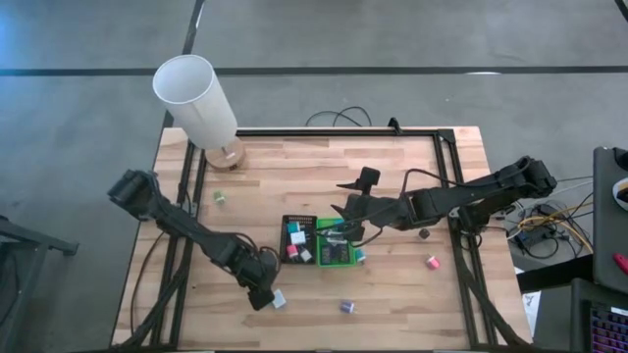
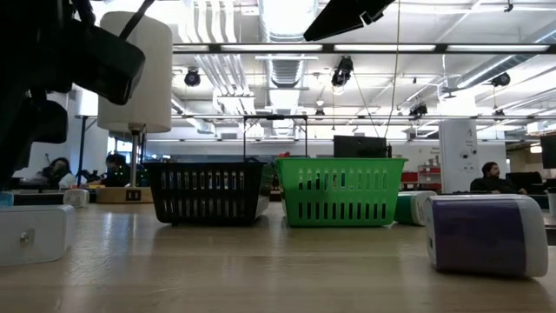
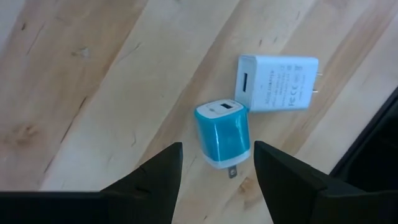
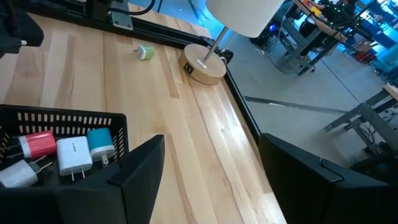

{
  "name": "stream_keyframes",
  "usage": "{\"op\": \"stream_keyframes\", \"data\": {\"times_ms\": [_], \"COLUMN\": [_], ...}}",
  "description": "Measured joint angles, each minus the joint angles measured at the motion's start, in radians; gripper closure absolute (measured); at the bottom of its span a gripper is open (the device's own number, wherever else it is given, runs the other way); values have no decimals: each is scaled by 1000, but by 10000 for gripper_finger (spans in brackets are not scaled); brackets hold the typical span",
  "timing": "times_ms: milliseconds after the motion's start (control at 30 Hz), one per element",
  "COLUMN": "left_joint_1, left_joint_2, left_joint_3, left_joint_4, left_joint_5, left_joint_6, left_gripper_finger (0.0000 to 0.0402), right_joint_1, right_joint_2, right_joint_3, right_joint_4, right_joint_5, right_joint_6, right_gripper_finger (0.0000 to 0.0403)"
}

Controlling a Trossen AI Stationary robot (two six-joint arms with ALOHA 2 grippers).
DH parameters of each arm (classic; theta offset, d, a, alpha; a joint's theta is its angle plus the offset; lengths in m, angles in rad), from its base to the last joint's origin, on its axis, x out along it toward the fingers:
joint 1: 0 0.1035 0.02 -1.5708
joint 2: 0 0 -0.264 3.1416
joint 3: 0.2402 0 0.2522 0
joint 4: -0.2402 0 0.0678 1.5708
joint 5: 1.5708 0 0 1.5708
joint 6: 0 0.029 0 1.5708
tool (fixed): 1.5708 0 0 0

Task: Pick & Place Office items
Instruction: Put the blue white charger adapter into the black bin

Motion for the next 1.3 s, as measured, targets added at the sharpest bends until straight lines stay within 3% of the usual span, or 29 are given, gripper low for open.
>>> {"op": "stream_keyframes", "data": {"times_ms": [1300], "left_joint_1": [-22], "left_joint_2": [24], "left_joint_3": [0], "left_joint_4": [55], "left_joint_5": [-33], "left_joint_6": [-36], "left_gripper_finger": [197], "right_joint_1": [0], "right_joint_2": [0], "right_joint_3": [0], "right_joint_4": [1], "right_joint_5": [0], "right_joint_6": [0], "right_gripper_finger": [142]}}
